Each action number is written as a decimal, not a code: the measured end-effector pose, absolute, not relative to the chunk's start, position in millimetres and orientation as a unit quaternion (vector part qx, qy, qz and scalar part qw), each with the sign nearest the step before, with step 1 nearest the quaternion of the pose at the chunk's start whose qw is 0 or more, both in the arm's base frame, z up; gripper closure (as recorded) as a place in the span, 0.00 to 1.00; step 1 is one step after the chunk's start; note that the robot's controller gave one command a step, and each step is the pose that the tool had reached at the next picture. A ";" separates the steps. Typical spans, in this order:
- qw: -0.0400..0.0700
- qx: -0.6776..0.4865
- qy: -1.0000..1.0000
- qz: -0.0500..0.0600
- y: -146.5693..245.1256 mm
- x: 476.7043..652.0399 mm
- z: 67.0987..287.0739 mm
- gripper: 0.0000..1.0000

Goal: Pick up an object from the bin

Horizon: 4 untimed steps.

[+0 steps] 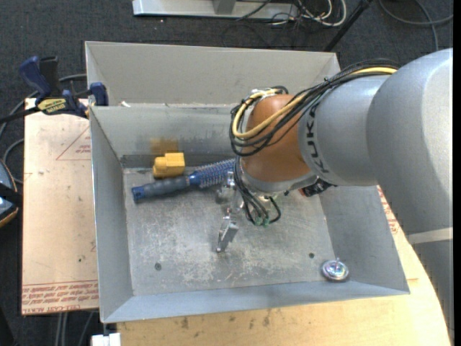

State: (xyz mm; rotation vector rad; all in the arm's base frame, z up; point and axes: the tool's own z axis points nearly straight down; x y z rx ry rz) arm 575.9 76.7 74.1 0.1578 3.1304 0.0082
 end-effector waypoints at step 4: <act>0.004 0.245 0.970 0.002 90.3 647.9 250.6 1.00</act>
Offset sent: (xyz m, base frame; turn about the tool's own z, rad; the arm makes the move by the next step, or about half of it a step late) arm 0.0643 -0.0093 0.0582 0.3389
